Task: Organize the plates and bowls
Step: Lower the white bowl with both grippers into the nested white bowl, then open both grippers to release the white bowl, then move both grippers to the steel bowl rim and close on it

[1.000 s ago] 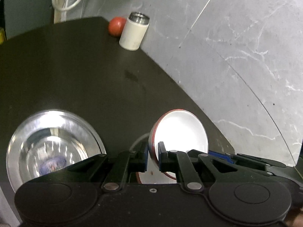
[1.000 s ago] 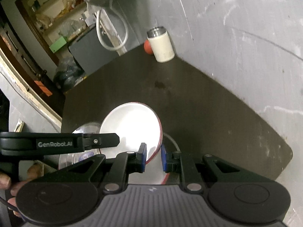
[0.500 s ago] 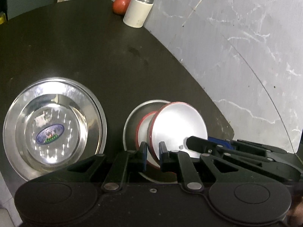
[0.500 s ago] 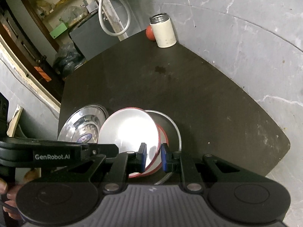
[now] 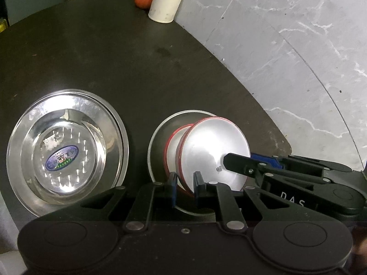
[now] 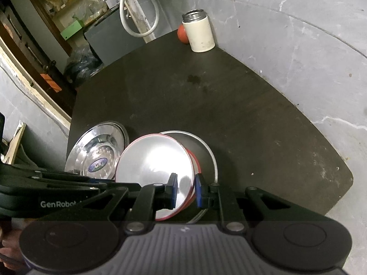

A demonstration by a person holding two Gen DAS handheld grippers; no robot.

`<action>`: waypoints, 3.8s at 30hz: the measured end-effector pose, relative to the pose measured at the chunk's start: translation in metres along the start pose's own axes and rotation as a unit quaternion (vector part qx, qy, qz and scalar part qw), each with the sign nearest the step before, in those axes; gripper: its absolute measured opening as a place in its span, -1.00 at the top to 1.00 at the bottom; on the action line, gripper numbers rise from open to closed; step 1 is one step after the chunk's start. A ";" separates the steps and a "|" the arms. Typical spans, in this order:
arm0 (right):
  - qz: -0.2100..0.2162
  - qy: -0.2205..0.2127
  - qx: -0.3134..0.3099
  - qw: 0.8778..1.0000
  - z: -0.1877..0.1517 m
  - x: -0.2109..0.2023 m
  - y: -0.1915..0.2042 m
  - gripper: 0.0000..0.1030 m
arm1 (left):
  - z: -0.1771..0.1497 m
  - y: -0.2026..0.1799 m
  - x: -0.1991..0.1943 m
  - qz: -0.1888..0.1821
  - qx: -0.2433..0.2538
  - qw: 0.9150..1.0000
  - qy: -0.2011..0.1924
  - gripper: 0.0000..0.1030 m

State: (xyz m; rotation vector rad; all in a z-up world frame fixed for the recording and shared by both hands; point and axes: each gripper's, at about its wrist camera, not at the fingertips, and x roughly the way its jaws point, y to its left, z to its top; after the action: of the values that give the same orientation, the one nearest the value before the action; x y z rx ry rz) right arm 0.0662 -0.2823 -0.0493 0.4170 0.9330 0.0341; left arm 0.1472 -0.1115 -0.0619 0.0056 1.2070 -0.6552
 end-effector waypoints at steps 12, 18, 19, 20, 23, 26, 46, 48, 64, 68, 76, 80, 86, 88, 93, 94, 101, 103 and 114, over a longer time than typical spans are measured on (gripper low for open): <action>0.003 0.007 -0.014 1.000 0.004 0.006 0.002 0.65 | 0.003 0.001 0.005 0.009 -0.012 1.000 0.009 0.70; -0.005 0.010 -0.027 1.000 0.004 0.006 0.006 0.65 | 0.003 0.000 0.005 0.011 -0.012 1.000 0.012 0.69; -0.006 0.010 -0.030 0.999 0.005 0.007 0.007 0.65 | 0.004 0.001 0.005 0.011 -0.012 1.000 0.013 0.69; -0.007 0.011 -0.031 0.999 0.004 0.007 0.008 0.65 | 0.004 0.001 0.005 0.012 -0.012 1.000 0.013 0.69; -0.008 0.012 -0.033 0.999 0.005 0.006 0.008 0.65 | 0.005 0.000 0.006 0.013 -0.012 1.000 0.014 0.69; -0.008 0.012 -0.034 0.999 0.005 0.006 0.008 0.66 | 0.006 0.000 0.006 0.013 -0.013 1.000 0.014 0.68; -0.014 0.010 -0.035 0.999 0.004 0.004 0.006 0.60 | 0.004 -0.001 0.007 0.016 -0.015 1.000 0.014 0.64; -0.014 0.009 -0.035 0.999 0.004 0.004 0.005 0.60 | 0.004 -0.001 0.007 0.016 -0.015 1.000 0.013 0.64; -0.021 -0.018 -0.021 0.999 0.008 -0.013 -0.007 0.40 | -0.004 0.011 -0.021 0.032 -0.047 0.998 -0.016 0.25; -0.029 -0.019 -0.011 0.999 0.009 -0.013 -0.013 -0.08 | -0.010 0.019 -0.028 0.038 -0.064 0.997 -0.016 -0.18; -0.052 -0.017 -0.009 0.998 0.009 -0.012 -0.019 -0.76 | -0.018 0.032 -0.029 0.039 -0.104 0.994 -0.012 -0.76; -0.059 -0.020 -0.006 0.998 0.009 -0.015 -0.024 -0.91 | -0.021 0.036 -0.023 0.024 -0.128 0.991 -0.008 -0.92; -0.072 -0.014 0.003 0.997 0.008 -0.016 -0.030 -0.99 | -0.024 0.038 -0.016 -0.012 -0.152 0.988 -0.001 -0.98; -0.081 -0.011 0.005 0.997 0.007 -0.016 -0.032 -0.99 | -0.024 0.036 -0.013 -0.015 -0.149 0.989 0.003 -0.98; -0.093 -0.004 0.007 0.996 0.004 -0.016 -0.037 -0.99 | -0.023 0.033 -0.007 -0.014 -0.148 0.989 0.006 -0.98; -0.095 -0.002 0.006 0.995 0.004 -0.017 -0.037 -0.99 | -0.022 0.034 -0.006 -0.012 -0.151 0.988 0.006 -0.98; -0.106 0.004 0.007 0.994 0.000 -0.019 -0.041 -0.99 | -0.020 0.035 0.007 -0.010 -0.176 0.984 0.014 -0.98; -0.109 0.008 0.005 0.994 0.000 -0.018 -0.042 -0.99 | -0.021 0.037 0.010 -0.005 -0.186 0.982 0.015 -0.98; -0.105 0.031 -0.014 0.994 0.001 -0.005 -0.043 -0.99 | -0.031 0.049 0.005 0.002 -0.220 0.976 -0.003 -0.98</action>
State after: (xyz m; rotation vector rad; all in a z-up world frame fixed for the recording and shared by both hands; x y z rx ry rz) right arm 0.0579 -0.3230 -0.0606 0.2912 1.0336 -0.1326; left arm 0.1449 -0.0629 -0.0946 -0.3653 1.3241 -0.3733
